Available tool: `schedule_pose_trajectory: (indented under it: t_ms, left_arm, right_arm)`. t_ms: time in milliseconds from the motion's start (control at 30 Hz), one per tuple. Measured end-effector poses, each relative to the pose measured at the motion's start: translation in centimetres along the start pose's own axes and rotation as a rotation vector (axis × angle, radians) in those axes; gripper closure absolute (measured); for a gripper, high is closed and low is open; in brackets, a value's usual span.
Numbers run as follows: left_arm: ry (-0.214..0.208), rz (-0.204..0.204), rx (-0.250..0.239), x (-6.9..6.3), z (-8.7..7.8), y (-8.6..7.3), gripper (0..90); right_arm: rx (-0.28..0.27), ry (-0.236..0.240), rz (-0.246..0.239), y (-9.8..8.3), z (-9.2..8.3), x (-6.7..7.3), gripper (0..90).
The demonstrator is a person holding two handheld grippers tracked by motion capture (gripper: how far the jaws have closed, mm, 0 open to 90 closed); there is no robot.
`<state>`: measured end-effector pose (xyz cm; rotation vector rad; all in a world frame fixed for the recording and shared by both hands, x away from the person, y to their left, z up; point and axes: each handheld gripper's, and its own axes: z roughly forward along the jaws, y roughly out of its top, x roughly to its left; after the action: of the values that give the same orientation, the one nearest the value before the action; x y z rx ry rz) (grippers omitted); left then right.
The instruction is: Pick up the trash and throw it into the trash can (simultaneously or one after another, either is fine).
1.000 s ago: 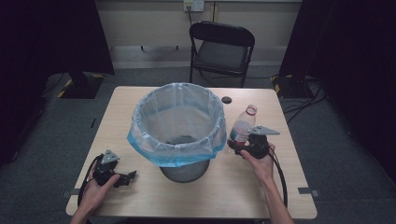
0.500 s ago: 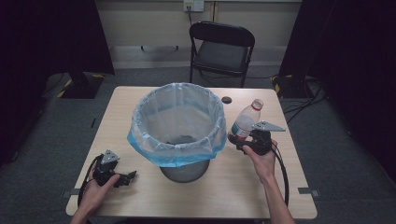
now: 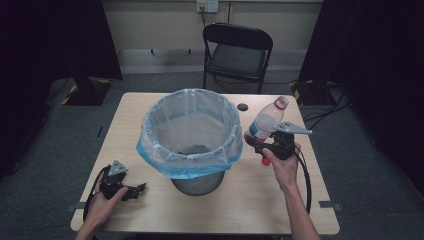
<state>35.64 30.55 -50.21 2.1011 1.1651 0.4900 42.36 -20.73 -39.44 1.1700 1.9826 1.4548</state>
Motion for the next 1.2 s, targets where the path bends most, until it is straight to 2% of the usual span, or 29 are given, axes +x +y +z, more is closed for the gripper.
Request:
schedule_pose_trajectory:
  t_ms: [267,600,1000,1200]
  left_arm:
    - [0.000,0.000,0.000,0.0,0.0,0.0,0.2]
    - [0.000,0.000,0.000,0.0,0.0,0.0,0.2]
    - [0.000,0.000,0.000,0.0,0.0,0.0,0.2]
    - [0.000,0.000,0.000,0.0,0.0,0.0,0.2]
  right_arm:
    - [-0.046,-0.014,-0.013,1.6,-0.5,0.2,28.5]
    - [-0.099,-0.024,-0.005,3.0,-0.8,0.5,28.5]
    - [-0.188,-0.023,-0.005,6.5,-1.2,0.7,28.6]
    - [-0.212,-0.030,-0.018,7.9,-1.1,1.0,28.6]
